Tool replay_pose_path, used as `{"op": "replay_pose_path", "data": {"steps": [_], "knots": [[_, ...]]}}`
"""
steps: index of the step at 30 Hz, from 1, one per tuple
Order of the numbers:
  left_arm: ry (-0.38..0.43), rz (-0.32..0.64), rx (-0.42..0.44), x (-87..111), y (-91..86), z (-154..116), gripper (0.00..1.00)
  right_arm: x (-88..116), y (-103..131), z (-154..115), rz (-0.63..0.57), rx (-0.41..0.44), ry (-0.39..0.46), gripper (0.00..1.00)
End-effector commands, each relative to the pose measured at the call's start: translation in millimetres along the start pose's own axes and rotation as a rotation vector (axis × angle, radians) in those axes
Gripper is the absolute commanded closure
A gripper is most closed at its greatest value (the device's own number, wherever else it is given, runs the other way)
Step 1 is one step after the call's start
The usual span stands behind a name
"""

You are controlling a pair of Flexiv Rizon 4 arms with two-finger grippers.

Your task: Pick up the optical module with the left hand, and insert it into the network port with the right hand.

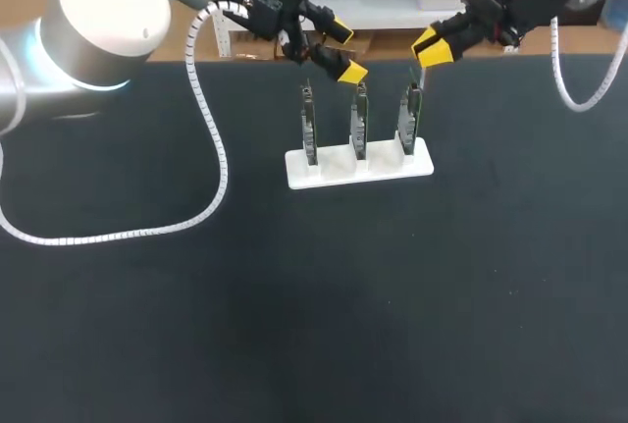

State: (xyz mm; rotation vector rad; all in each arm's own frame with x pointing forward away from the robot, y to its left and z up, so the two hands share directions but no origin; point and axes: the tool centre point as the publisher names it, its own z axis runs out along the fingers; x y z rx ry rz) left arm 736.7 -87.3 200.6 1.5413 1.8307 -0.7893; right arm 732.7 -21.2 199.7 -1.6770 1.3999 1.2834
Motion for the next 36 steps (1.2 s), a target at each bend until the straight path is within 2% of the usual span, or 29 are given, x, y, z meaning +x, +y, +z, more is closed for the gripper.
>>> {"op": "replay_pose_path", "data": {"steps": [1, 10, 23, 36], "knots": [[0.005, -0.001, 0.0, -0.8, 0.0, 0.0, 0.0, 0.7, -10.0, 0.8, 0.006, -0.026, 0.008, 1.0], [0.005, -0.001, 0.0, -0.8, 0.0, 0.0, 0.0, 9.0, -13.0, 5.3, 0.011, -0.037, 0.0, 1.0], [0.005, -0.001, 0.0, -0.8, 0.0, 0.0, 0.0, 5.0, -22.1, 0.2, 0.003, -0.055, 0.039, 1.0], [0.005, -0.001, 0.0, -0.8, 0.0, 0.0, 0.0, 13.3, -29.1, 0.9, 0.02, -0.068, 0.047, 1.0]]}}
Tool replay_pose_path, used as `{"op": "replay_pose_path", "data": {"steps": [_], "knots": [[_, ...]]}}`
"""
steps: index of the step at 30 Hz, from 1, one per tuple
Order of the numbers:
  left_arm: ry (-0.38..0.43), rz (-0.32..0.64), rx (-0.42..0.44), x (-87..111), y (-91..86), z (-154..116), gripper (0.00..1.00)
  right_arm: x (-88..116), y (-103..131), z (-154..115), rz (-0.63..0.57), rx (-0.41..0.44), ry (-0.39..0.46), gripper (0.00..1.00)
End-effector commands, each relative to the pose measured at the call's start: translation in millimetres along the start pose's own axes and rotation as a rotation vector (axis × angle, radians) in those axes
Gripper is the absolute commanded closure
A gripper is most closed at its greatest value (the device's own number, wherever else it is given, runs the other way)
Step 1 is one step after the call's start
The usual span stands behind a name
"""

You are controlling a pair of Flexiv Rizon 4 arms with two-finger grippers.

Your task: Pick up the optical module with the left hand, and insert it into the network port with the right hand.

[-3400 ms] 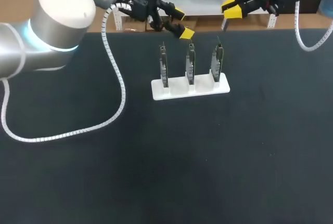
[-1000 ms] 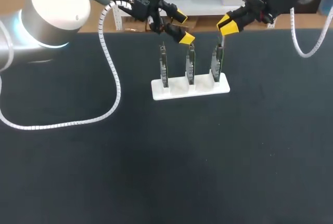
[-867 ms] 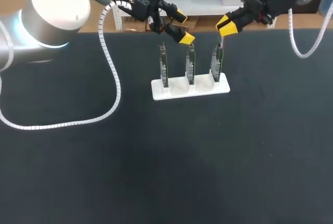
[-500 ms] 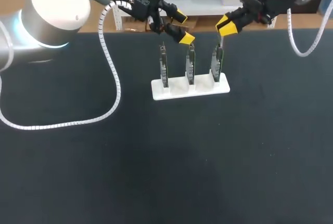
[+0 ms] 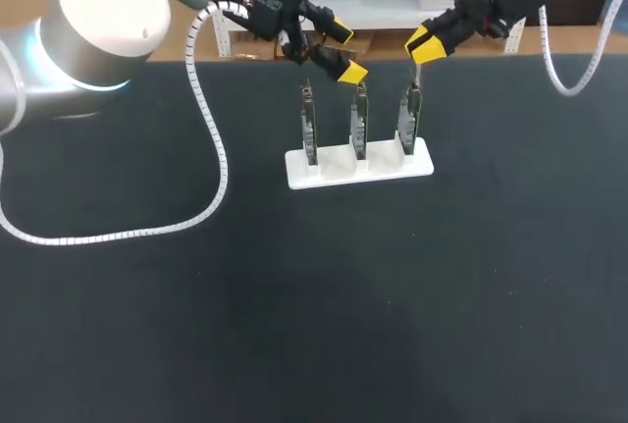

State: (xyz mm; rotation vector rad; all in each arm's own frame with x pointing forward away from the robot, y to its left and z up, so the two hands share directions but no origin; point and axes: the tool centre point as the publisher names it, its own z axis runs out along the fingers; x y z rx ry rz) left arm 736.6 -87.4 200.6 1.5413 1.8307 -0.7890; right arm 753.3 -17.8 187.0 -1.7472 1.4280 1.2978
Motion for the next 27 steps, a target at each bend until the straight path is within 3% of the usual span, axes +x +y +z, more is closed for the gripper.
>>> {"op": "replay_pose_path", "data": {"steps": [1, 22, 27], "knots": [[0.005, -0.001, 0.0, -0.8, 0.1, 0.0, 0.0, 3.6, -7.1, -0.4, 0.003, -0.021, -0.009, 1.0], [0.005, -0.001, 0.0, -0.8, 0.1, 0.0, 0.0, 12.2, -15.0, 4.7, 0.019, -0.037, -0.016, 1.0], [0.005, -0.001, 0.0, -0.8, 0.1, 0.0, 0.0, 3.7, -16.6, 0.6, -0.007, -0.03, -0.002, 1.0]]}}
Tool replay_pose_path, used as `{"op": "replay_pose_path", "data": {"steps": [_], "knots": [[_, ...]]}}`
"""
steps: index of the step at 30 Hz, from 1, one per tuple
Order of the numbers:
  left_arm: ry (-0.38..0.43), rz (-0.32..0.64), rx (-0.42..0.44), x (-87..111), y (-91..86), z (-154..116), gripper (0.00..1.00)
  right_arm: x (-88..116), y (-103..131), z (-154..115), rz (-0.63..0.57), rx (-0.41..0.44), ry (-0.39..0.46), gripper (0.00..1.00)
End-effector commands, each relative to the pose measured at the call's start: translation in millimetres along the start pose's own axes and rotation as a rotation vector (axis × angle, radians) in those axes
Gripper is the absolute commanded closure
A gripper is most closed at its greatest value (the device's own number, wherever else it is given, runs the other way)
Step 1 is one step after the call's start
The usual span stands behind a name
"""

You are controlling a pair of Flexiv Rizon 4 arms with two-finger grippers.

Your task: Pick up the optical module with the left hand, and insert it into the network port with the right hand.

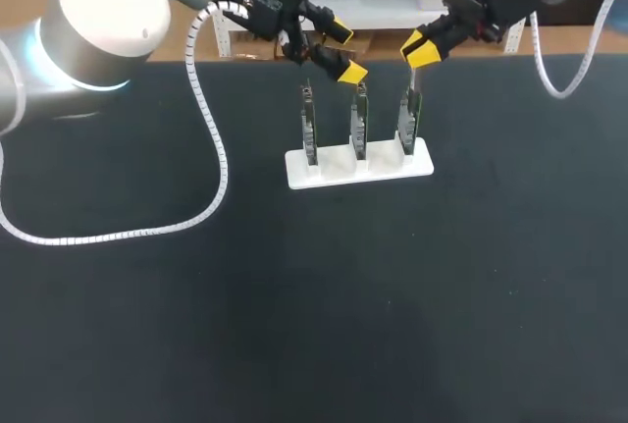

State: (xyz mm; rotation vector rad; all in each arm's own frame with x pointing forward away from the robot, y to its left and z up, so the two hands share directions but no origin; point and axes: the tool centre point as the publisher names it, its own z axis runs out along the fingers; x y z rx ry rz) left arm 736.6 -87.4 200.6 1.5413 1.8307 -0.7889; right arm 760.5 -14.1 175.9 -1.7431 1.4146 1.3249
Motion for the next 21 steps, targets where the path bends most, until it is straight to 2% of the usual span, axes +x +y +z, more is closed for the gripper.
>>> {"op": "replay_pose_path", "data": {"steps": [1, 7, 21], "knots": [[0.005, -0.001, 0.0, -0.8, 0.1, 0.0, 0.0, -5.6, -7.0, -5.5, -0.01, -0.013, 0.017, 1.0], [0.005, -0.001, 0.0, -0.8, 0.1, 0.0, 0.0, -6.1, -7.2, -6.6, 0.007, -0.025, 0.046, 1.0], [0.005, -0.001, 0.0, -0.8, 0.1, 0.0, 0.0, 1.3, -4.1, -3.0, 0.035, -0.014, 0.04, 1.0]]}}
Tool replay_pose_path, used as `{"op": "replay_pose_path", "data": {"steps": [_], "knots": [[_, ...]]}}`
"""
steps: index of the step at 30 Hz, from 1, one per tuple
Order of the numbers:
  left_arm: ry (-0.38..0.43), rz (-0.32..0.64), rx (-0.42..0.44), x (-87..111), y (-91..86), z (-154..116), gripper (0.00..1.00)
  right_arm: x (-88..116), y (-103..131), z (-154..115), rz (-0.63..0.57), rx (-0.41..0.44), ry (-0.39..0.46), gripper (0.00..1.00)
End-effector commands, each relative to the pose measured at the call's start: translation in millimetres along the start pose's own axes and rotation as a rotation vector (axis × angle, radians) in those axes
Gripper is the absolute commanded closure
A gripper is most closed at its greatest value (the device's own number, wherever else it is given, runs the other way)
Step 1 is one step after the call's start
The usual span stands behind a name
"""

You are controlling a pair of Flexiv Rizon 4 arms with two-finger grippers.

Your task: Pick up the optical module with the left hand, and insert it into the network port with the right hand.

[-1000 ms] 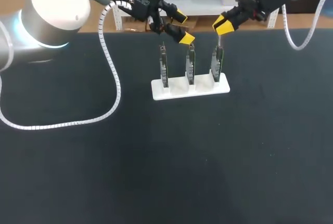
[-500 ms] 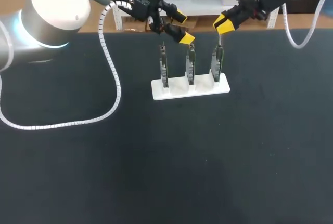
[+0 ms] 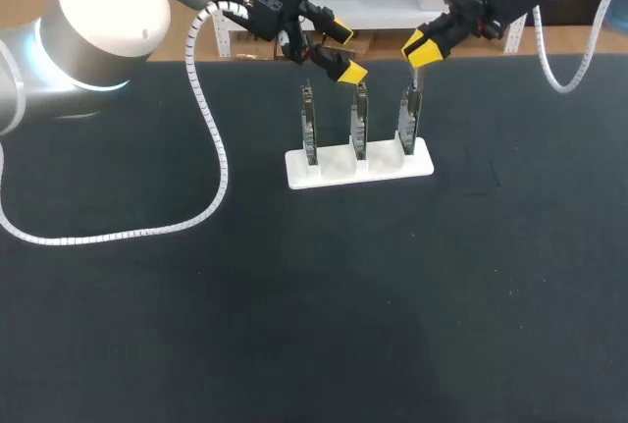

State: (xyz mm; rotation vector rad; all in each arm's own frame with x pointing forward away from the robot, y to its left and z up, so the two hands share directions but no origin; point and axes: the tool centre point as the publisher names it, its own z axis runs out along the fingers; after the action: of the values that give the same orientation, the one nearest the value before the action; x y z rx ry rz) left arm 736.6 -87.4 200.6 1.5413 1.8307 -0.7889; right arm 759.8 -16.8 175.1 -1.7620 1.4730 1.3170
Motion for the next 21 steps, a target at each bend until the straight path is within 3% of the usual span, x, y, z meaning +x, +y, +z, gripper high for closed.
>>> {"op": "replay_pose_path", "data": {"steps": [1, 8, 21], "knots": [[0.005, -0.001, 0.0, -0.8, 0.1, 0.0, 0.0, -1.2, -5.5, -0.8, -0.002, -0.013, 0.001, 1.0], [0.005, -0.001, 0.0, -0.8, 0.1, 0.0, 0.0, -11.5, -9.7, -3.8, -0.028, -0.01, 0.02, 1.0], [0.005, -0.001, 0.0, -0.8, 0.1, 0.0, 0.0, 1.2, -14.4, 0.6, 0.0, -0.01, 0.006, 1.0]]}}
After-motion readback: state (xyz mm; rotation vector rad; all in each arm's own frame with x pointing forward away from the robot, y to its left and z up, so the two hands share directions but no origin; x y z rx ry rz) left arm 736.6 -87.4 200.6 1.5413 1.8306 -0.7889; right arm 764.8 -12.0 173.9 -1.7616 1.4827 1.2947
